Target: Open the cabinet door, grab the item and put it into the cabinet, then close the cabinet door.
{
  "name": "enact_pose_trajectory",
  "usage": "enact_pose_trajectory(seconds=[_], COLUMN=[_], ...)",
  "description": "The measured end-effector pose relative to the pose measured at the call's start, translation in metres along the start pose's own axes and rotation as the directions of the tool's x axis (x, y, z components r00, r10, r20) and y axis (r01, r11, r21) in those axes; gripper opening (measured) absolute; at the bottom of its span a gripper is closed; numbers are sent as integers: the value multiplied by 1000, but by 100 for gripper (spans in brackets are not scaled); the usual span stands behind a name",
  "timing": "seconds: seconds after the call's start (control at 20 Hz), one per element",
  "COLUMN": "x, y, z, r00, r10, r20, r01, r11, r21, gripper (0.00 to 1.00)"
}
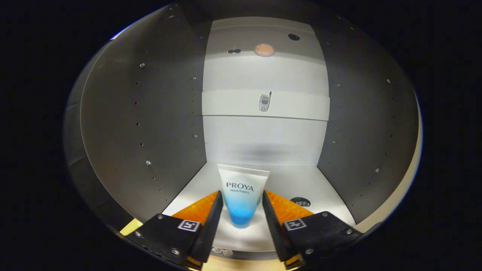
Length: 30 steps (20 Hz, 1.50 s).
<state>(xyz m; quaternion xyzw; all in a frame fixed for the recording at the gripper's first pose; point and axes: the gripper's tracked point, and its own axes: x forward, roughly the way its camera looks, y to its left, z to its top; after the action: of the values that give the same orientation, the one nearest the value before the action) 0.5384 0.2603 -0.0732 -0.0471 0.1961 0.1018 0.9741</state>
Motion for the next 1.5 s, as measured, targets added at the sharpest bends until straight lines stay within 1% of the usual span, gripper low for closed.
enact_pose_trajectory(seconds=[0.05,0.1,0.2,0.4,0.6,1.05,1.25,1.5], x=[-3,-8,-19,-53,-96,-192,-234,-288], y=[0,1,2,3,9,18,14,8], z=[-1,0,1,-2,-8,-31,-41,-53], r00=[1000,1000,999,996,992,985,979,971], r10=[-4,-5,-7,-28,-26,-19,-35,-49], r20=[7,15,36,79,121,170,201,233], r01=[4,5,7,27,19,7,24,31], r11=[1000,1000,1000,1000,998,997,998,996], r21=[0,1,3,10,55,71,58,80], gripper=[72,84,94,94,94,94,94,94])
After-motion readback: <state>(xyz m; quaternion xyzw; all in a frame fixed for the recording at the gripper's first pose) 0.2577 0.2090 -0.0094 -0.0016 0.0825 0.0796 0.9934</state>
